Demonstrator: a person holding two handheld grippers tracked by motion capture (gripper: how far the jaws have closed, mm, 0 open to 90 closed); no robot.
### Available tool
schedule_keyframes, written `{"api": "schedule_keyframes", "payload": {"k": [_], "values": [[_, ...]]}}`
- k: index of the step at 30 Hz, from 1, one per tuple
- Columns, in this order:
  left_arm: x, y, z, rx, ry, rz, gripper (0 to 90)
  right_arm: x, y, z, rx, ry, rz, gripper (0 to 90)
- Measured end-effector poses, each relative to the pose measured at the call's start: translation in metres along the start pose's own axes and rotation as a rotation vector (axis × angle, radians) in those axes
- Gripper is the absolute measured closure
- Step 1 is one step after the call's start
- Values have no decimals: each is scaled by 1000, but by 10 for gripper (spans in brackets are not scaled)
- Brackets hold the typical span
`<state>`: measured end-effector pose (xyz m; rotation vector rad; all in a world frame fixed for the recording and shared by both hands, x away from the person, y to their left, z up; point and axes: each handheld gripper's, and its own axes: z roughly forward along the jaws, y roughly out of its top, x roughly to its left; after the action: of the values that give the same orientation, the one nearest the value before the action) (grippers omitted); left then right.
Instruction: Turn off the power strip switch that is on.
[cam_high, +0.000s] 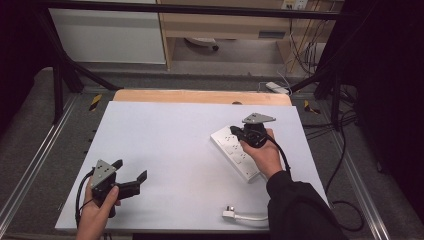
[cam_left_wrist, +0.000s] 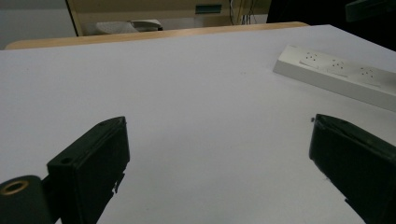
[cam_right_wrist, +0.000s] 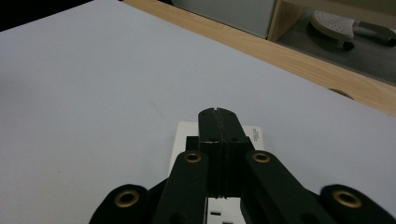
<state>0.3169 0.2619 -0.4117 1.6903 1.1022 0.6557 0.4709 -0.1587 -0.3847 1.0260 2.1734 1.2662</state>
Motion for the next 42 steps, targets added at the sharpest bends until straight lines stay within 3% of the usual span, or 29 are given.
{"api": "schedule_keyframes", "payload": {"k": [12, 22, 42], "values": [[0, 0, 0, -2, -2, 1, 49, 3, -1, 27, 75, 14, -13, 900], [1, 0, 0, 3, -3, 9, 50, 4, -6, 39, 123, 19, 1, 900], [0, 0, 1, 7, -8, 13, 53, 5, -10, 54, 155, 33, 22, 900]]}}
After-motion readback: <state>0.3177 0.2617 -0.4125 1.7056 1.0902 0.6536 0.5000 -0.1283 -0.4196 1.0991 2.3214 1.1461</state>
